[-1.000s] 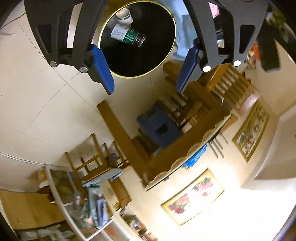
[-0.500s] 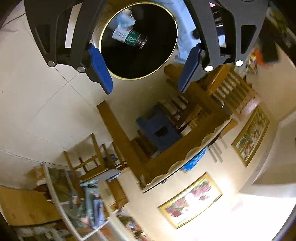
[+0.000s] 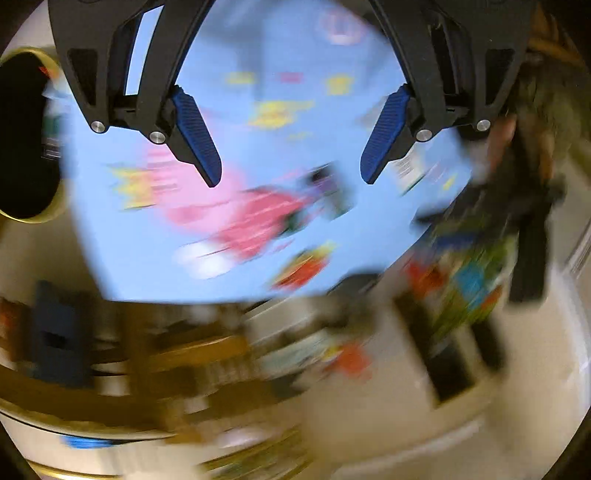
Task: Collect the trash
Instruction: 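Return to the table and grasp the green bottle cap with the right tool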
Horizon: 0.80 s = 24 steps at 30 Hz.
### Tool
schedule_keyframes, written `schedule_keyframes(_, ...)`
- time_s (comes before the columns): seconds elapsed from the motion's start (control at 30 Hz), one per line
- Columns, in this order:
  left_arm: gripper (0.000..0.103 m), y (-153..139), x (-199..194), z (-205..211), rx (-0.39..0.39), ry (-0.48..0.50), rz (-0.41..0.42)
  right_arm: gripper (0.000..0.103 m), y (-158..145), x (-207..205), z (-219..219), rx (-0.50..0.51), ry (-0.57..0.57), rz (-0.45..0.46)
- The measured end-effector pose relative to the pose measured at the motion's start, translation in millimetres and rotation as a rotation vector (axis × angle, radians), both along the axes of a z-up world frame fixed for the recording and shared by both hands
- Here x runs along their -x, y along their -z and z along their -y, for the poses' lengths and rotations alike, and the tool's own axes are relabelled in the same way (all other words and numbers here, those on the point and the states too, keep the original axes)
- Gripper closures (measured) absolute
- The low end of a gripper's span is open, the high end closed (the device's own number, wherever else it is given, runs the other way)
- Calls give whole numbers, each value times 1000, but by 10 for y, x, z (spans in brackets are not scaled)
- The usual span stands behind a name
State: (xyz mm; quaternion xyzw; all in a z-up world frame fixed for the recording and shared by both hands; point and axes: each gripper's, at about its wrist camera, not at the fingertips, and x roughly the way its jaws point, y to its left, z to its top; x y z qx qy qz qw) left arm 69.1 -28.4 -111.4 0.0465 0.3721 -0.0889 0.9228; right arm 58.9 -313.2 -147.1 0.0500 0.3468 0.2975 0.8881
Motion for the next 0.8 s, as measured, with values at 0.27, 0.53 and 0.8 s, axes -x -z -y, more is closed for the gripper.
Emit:
schedule_keyframes(0.27, 7, 103, 81, -1217, 92, -199, -22, 36, 185, -455, -985, 221, -60, -58)
schedule_keyframes(0.53, 7, 231, 86, -1427, 146, -183, -24, 59, 443, -1270, -995, 323, 137, -146)
schedule_keyframes(0.8, 7, 319, 41, -1389, 141, -150, -37, 71, 711, -1627, -1145, 424, 186, -164)
